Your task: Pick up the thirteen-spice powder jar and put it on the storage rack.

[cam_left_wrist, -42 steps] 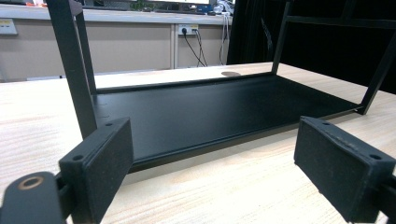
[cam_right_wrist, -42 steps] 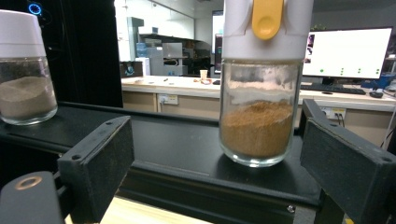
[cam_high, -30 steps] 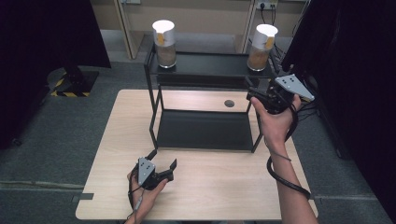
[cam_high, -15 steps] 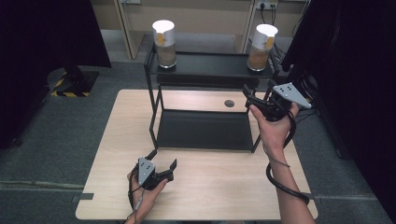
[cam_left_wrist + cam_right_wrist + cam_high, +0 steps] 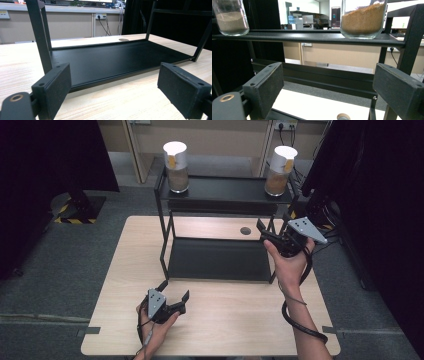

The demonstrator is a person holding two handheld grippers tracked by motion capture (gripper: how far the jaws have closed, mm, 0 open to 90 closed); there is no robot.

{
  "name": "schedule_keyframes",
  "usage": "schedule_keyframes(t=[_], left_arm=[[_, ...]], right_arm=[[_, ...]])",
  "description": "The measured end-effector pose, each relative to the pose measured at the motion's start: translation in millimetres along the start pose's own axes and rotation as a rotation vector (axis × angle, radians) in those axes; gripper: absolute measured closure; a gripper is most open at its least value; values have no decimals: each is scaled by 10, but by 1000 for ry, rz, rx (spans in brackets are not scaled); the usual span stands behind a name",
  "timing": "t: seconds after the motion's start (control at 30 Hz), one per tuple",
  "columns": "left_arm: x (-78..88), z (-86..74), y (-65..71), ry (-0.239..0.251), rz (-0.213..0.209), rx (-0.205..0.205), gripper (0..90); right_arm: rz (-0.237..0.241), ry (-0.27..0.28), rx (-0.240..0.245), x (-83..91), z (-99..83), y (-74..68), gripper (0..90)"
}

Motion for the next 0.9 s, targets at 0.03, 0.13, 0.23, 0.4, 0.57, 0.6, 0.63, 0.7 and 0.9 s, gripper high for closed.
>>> schedule_keyframes(t=[0.03,0.13,0.23,0.4,0.57,0.6,0.63,0.7,0.9], left_arm=[[0,1,0,0,0,-1,112],[0,2,-1,-1,0,-1,112],[-2,-1,0,1,-1,0,112],[1,1,-2,-1,0,-3,112],[1,-2,-1,1,1,-4,112],[1,-2,-1,1,1,-4,112],[2,-2,-1,1,1,-5,112],[1,-2,-2,1,0,-3,112],[1,-4,0,2,0,-3,111]], right_arm=[[1,-2,1,1,-12,-3,101],[3,-7,2,0,-42,-7,101],[7,-16,0,-4,-125,-12,101],[10,-30,-4,-6,-225,-22,101],[19,-51,-6,4,-357,-35,101],[19,-51,-6,4,-357,-35,101],[20,-59,-1,7,-391,-38,101],[27,-79,1,12,-477,-44,101],[31,-108,-12,2,-668,-51,101]])
Point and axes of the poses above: each handheld gripper's, and its own axes: x roughly backward along the jaws, z roughly out of its top, y roughly to its right, the point moved 3 cm from there along -x, roughly forward along the jaws, and after that the axes turned 14 degrees about -y, right-handed, at the moved point
